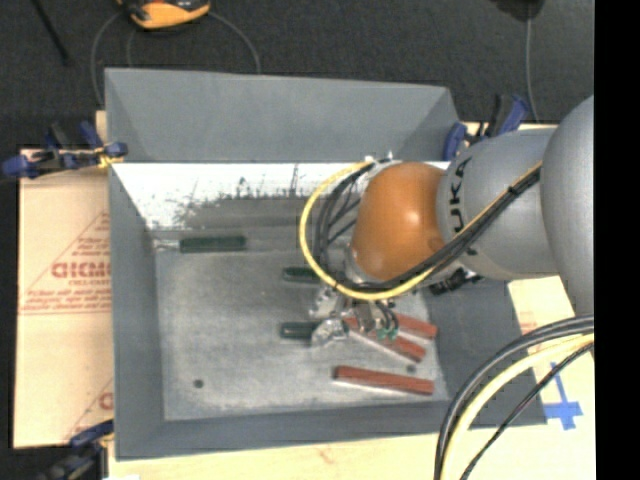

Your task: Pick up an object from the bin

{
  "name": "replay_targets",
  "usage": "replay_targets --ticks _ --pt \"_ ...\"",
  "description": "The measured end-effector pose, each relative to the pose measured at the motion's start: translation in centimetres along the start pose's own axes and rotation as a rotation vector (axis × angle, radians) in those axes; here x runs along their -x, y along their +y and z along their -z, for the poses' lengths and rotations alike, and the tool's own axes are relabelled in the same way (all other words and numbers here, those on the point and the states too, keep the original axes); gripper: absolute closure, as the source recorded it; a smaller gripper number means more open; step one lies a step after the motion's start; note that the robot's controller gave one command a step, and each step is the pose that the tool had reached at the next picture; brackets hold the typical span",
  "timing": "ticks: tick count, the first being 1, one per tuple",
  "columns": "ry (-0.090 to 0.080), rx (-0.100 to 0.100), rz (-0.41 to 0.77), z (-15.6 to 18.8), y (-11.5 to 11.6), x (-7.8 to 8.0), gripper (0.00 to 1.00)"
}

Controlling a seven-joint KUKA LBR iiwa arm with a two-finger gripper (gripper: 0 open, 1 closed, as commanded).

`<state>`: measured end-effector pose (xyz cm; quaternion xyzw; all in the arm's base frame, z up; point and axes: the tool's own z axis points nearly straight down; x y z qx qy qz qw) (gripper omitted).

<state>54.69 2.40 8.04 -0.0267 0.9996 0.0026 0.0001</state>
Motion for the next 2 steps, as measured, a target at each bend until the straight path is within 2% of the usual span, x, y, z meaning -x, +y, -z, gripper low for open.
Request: replay_targets --ticks 1,2 --pt "0.0 0.0 -0.001 0.0 0.0 0.0 1.0" --pt "-0.01 -0.006 0.036 17.2 -1.1 -0.5 1.0"
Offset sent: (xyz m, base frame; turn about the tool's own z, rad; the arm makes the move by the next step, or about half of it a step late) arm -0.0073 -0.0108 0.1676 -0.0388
